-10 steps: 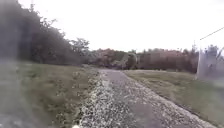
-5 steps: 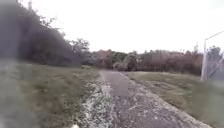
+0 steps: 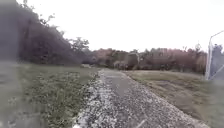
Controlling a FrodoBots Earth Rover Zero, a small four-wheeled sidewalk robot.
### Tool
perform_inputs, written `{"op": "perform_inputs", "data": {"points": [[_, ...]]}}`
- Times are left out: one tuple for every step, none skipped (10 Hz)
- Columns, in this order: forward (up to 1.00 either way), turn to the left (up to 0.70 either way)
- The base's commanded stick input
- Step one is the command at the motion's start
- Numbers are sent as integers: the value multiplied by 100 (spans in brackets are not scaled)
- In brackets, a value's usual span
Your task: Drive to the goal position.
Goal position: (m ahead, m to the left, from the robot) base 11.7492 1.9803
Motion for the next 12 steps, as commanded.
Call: {"op": "perform_inputs", "data": {"points": [[85,0],[85,0],[85,0],[85,0],[85,0],[85,0],[85,0],[85,0],[85,0],[85,0],[85,0],[85,0]]}}
